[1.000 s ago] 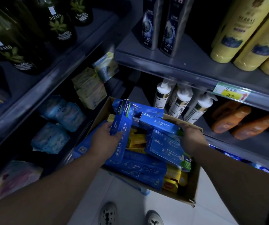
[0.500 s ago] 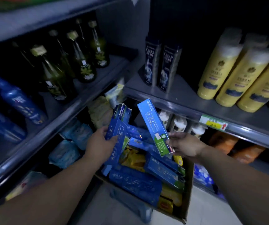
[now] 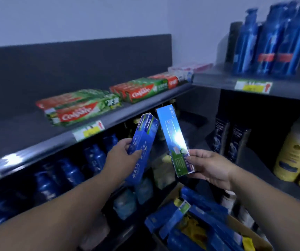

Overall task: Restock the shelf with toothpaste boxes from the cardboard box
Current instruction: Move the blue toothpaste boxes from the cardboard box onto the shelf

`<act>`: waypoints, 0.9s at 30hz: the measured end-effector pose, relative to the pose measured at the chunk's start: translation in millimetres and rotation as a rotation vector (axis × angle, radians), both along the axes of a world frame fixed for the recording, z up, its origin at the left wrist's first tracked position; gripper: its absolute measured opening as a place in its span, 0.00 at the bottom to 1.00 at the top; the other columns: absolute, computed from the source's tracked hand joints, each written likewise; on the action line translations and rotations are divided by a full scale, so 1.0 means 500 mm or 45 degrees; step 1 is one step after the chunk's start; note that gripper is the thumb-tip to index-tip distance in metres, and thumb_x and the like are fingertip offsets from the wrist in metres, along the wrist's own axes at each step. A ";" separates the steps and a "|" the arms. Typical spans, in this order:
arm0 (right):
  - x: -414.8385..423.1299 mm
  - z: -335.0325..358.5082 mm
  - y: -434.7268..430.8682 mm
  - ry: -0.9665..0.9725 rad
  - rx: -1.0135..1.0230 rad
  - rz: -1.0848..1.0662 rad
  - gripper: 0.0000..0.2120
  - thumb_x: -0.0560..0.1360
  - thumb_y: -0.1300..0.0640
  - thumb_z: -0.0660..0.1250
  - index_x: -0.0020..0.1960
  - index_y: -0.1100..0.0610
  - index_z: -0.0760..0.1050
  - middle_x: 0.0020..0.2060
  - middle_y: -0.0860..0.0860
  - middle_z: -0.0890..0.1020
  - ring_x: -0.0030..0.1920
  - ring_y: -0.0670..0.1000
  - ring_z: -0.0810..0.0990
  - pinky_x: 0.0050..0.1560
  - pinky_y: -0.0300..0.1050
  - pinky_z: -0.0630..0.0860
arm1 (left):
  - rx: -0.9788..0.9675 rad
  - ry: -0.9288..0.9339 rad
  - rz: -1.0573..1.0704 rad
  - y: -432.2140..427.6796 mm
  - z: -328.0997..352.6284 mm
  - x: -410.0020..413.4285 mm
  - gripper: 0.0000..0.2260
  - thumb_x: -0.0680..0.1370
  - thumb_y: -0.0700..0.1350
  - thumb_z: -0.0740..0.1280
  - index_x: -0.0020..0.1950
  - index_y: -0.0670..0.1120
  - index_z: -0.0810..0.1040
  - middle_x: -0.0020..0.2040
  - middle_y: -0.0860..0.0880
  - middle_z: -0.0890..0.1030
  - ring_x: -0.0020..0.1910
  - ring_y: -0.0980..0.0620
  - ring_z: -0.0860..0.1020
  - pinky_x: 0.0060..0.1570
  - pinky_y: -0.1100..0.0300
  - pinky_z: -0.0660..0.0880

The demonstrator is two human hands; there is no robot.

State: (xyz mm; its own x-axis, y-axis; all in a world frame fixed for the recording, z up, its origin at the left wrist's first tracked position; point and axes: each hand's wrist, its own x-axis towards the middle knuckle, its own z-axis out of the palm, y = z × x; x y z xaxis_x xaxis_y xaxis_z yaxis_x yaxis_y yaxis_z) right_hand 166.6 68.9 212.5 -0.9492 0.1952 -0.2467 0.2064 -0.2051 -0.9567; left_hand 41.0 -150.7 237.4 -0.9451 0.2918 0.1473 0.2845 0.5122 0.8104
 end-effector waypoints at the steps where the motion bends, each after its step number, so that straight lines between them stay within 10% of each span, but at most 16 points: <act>1: -0.011 0.022 -0.016 0.034 0.014 0.032 0.10 0.79 0.63 0.62 0.58 0.56 0.79 0.49 0.55 0.85 0.44 0.51 0.82 0.57 0.49 0.77 | -0.005 0.024 0.012 -0.020 0.027 -0.006 0.18 0.74 0.47 0.72 0.63 0.49 0.75 0.50 0.54 0.82 0.49 0.52 0.81 0.55 0.51 0.77; 17: -0.265 0.332 -0.336 0.398 0.523 0.334 0.20 0.76 0.66 0.67 0.64 0.48 0.75 0.53 0.53 0.84 0.49 0.48 0.83 0.48 0.47 0.78 | -0.202 0.330 0.372 -0.522 0.382 -0.155 0.16 0.73 0.44 0.72 0.60 0.48 0.78 0.52 0.51 0.83 0.52 0.49 0.81 0.58 0.53 0.75; 27: -0.454 0.383 -0.588 0.480 1.401 0.657 0.20 0.76 0.63 0.69 0.66 0.50 0.75 0.61 0.46 0.79 0.59 0.41 0.75 0.58 0.30 0.70 | -0.391 0.284 0.644 -0.830 0.403 -0.253 0.14 0.74 0.43 0.71 0.59 0.46 0.78 0.48 0.49 0.79 0.52 0.45 0.78 0.55 0.55 0.72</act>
State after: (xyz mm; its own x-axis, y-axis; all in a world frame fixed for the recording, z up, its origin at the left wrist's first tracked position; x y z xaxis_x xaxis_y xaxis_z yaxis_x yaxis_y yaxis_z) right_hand -60.3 -225.1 404.0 -0.9516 -0.2869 0.1105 -0.2955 0.7540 -0.5866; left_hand -85.4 -566.0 438.9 -0.9335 -0.1225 0.3371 0.0915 0.8274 0.5540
